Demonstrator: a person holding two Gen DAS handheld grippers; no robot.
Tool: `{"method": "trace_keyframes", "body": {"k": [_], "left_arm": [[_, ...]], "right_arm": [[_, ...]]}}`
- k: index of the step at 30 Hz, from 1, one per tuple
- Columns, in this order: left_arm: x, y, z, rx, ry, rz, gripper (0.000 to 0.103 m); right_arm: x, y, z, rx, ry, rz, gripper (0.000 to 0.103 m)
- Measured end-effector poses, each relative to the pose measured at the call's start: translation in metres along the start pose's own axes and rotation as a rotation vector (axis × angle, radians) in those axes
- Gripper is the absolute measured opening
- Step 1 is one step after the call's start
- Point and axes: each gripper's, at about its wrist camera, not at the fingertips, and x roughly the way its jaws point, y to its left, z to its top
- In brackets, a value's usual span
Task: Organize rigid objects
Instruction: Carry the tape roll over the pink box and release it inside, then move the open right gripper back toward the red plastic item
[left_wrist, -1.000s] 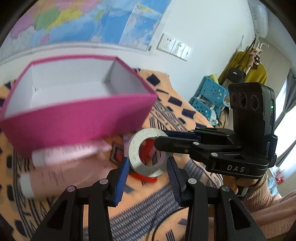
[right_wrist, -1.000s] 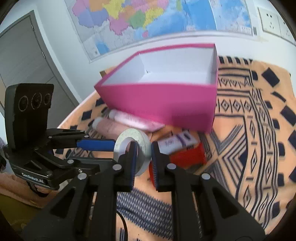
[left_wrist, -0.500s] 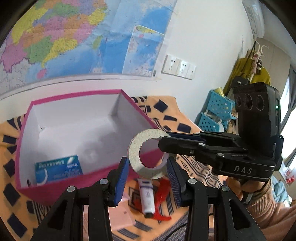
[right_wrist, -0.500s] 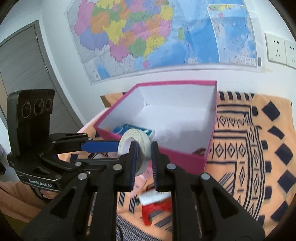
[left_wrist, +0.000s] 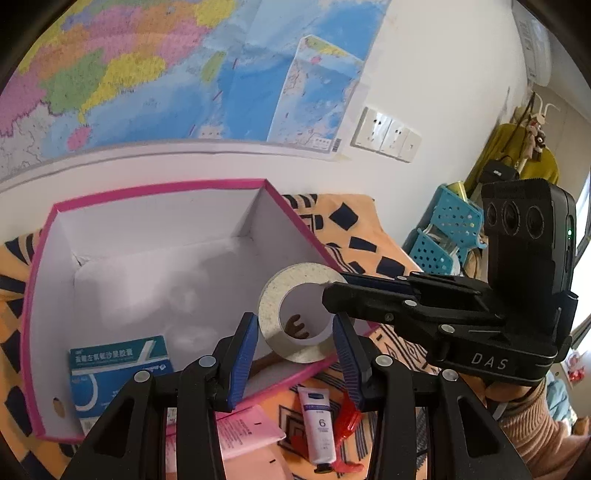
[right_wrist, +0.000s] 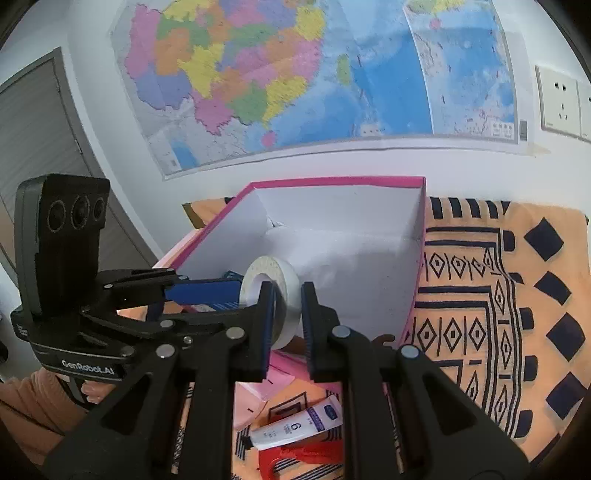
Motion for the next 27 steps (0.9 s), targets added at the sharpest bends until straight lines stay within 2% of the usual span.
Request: {"method": "trace_keyframes", "body": {"k": [10,17,21,27], "left_arm": [[0.029,0.008,0.004,-0.026,0.066,0.004,0.042],[0.037,0.007,0.006,-0.028,0.082,0.023,0.042],[0.033,0.007,0.005,-0.032,0.063,0.048,0.042],[0.005,0.003,-0.005,-0.011,-0.017,0.056,0.044]], "right_arm": [[0.020,-0.023,-0.004,0.063,0.051,-0.018,0.016],[0.024,-0.030,-0.006,0.087,0.082,-0.056,0.017],[0.020,-0.033,-0.007,0.103,0.075,-0.086,0.017],[-0.005,-0.028,-0.014,0.090,0.024,-0.088,0.021]]}}
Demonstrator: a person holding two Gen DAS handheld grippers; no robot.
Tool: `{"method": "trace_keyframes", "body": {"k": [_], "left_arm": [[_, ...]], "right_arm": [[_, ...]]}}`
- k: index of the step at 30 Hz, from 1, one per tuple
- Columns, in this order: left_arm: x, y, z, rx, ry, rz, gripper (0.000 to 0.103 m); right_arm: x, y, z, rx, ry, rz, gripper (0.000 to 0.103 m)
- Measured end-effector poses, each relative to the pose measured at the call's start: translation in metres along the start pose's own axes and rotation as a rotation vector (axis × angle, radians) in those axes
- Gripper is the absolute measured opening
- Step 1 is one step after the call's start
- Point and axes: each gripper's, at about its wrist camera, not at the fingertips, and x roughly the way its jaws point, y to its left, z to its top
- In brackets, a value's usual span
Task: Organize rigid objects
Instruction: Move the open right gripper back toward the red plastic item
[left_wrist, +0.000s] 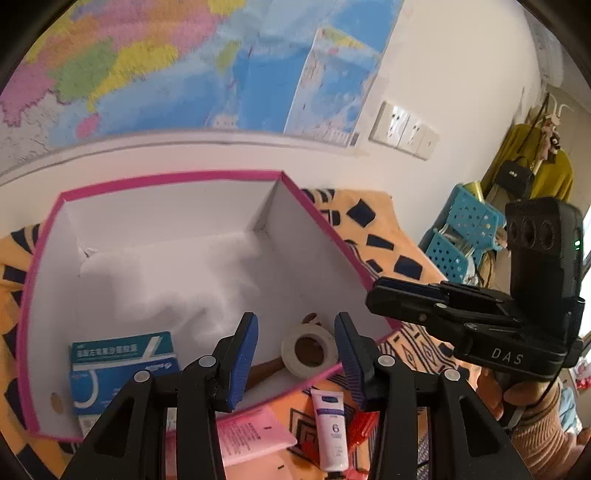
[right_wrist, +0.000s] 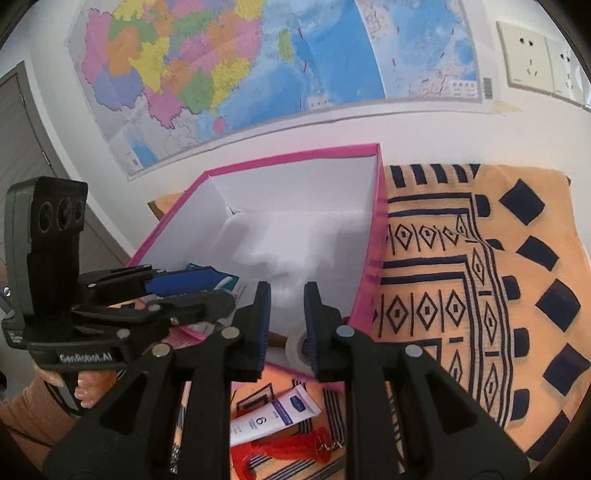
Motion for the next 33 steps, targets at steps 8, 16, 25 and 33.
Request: {"method": "trace_keyframes", "body": {"k": [8,16,25,33], "left_arm": [[-0.037,-0.005,-0.020,0.020,-0.072,-0.009,0.045],[-0.047,-0.014,-0.060,0.044,-0.045,-0.040,0.047],[-0.018,-0.013,-0.099,0.001,0.082,-0.073,0.047],[0.007,-0.024,-0.117,0.009,0.168,-0.094,0.047]], "right_arm": [[-0.031,0.005,-0.021,-0.002,-0.034,0.048,0.027],[-0.035,-0.001,-0.053,0.027,0.006,0.057,0.031],[-0.013,-0.024,-0.098,0.138,0.110,0.028,0.038],[-0.008,-0.031,-0.113,0.154,0.132,-0.006,0.045]]}}
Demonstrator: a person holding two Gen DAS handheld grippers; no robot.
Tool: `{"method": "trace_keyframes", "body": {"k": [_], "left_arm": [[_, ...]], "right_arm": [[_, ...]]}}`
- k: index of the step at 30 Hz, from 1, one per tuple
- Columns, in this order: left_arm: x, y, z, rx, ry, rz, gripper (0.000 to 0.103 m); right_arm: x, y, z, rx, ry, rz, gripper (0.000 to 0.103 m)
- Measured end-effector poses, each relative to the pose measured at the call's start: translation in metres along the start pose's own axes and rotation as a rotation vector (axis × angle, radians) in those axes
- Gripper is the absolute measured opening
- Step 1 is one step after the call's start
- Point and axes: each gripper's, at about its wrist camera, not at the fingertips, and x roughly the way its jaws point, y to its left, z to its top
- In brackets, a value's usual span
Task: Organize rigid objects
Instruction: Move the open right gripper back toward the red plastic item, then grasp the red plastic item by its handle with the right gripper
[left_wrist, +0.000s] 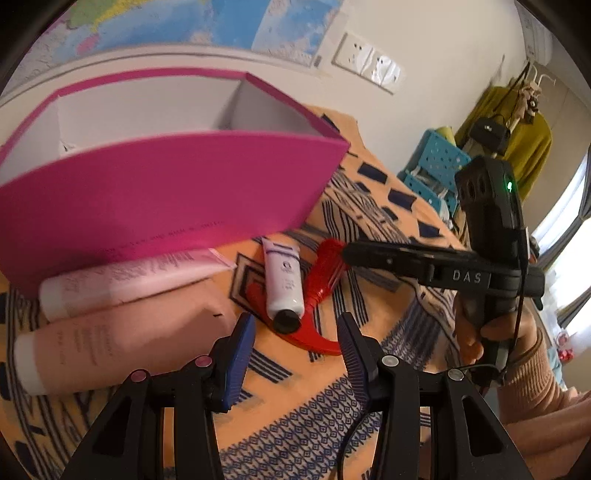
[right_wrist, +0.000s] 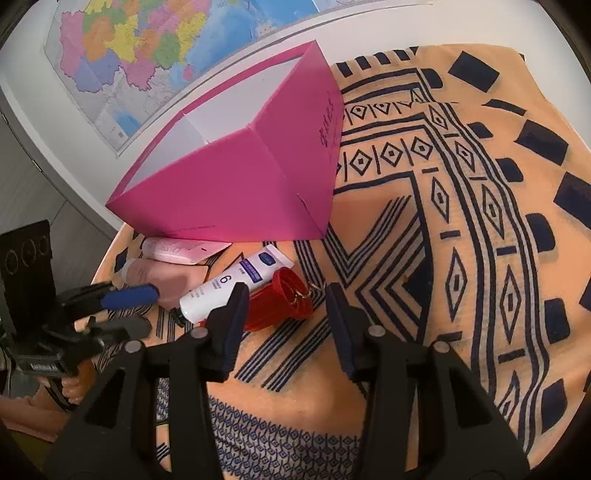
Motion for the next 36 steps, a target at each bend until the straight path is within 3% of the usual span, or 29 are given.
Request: {"method": "trace_keyframes", "body": {"k": [6,13,15,29,36], "left_arm": [[0.018,0.000,0.002,0.000,0.034,0.027,0.045],[0.025,0.006,0.006,-0.022,0.042,0.046,0.035],[0.024,0.010,0.008,-0.029,0.033,0.061,0.033],[0.027,0.030,0.014,-0.146,0.022,0.076,0.033],[0.011,0.014,-0.005,-0.103,0.032,0.074,0.034]], "right_arm": [[0.010,0.004,-0.001,-0.039,0.010,-0.017,0.044],[0.006,0.002,0.001,-0.065,-0.001,-0.004,0.022],[0.005,0.001,0.002,-0.070,-0.004,-0.009,0.020],[0.000,-0.015,0.003,-0.036,-0.020,-0.053,0.020],[-0.010,-0.014,0.003,-0.036,-0.041,0.000,0.021]]}}
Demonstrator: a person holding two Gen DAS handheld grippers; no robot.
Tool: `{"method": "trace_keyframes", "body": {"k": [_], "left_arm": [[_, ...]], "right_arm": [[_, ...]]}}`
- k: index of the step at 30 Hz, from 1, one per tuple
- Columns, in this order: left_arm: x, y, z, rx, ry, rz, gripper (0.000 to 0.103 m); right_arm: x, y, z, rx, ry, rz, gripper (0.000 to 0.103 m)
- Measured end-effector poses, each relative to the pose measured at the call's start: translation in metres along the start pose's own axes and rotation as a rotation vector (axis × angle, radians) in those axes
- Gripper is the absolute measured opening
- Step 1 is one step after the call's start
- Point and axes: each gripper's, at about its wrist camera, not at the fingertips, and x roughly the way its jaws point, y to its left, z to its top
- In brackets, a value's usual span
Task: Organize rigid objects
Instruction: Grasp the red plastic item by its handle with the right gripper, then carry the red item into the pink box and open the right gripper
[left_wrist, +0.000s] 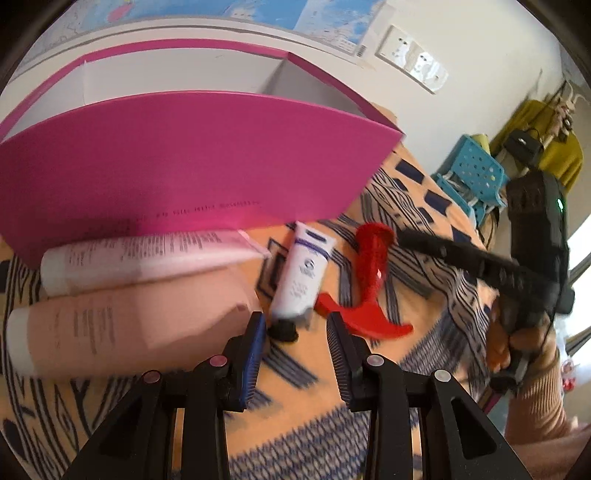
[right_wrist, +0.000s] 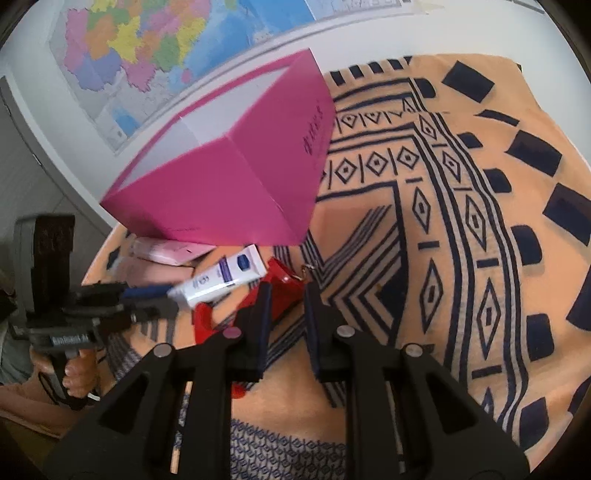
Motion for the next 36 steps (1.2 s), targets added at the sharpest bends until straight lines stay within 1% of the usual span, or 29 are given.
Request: {"method": "trace_keyframes", "body": {"k": [2,3,4,6,9,14,15,17,18,21,25,28,30,34,36], "left_arm": [[-0.006,-0.006,-0.006,0.033,-0.011,0.018,0.034],[-0.009,-0.007,-0.008,0.043,-0.017,0.024,0.034],[-0.011,-0.007,-0.010,0.038,-0.020,0.020,0.034],[-0.013,-0.004,-0.011,0.019,-0.014,-0.015,0.034],[-0.009,-0.005,-0.013,-0.002,0.013,-0.093,0.034],[0.008,-0.024,-0.014,0.029,0.056,-0.140,0.035],[0.012,-0.026,-0.014,0.022,0.065,-0.146,0.035],[0.020,-0.027,-0.012,0.001,0.080,-0.138,0.034],[0.021,-0.027,-0.011,-0.009,0.075,-0.137,0.035],[0.017,-0.025,-0.012,-0.017,0.074,-0.134,0.035],[0.015,-0.023,-0.014,-0.038,0.077,-0.153,0.037],[0.011,-0.020,-0.016,-0.032,0.073,-0.145,0.039],[0.010,-0.019,-0.017,-0.033,0.073,-0.147,0.044],[0.010,-0.024,-0.018,-0.019,0.066,-0.125,0.044],[0.008,-0.026,-0.019,-0.019,0.063,-0.127,0.044]], "right_arm": [[-0.001,0.001,0.003,-0.005,-0.010,0.006,0.031],[0.001,0.001,0.005,-0.007,-0.008,0.004,0.037],[0.003,0.003,0.008,-0.017,-0.005,0.002,0.038],[0.007,0.004,0.011,-0.033,0.002,0.002,0.038],[0.012,0.006,0.013,-0.052,0.016,0.006,0.038],[0.015,0.010,0.009,-0.087,0.045,0.015,0.038],[0.015,0.012,0.007,-0.094,0.048,0.012,0.036],[0.014,0.014,0.005,-0.101,0.062,0.019,0.028],[0.014,0.016,0.004,-0.107,0.069,0.022,0.028],[0.013,0.020,-0.002,-0.138,0.081,-0.007,0.028],[0.007,0.018,-0.010,-0.122,0.083,0.009,0.028],[0.003,0.018,-0.016,-0.104,0.083,0.019,0.028],[0.000,0.019,-0.020,-0.095,0.079,0.018,0.028],[-0.007,0.022,-0.026,-0.069,0.064,0.028,0.028],[-0.010,0.024,-0.028,-0.067,0.053,0.028,0.028]]}}
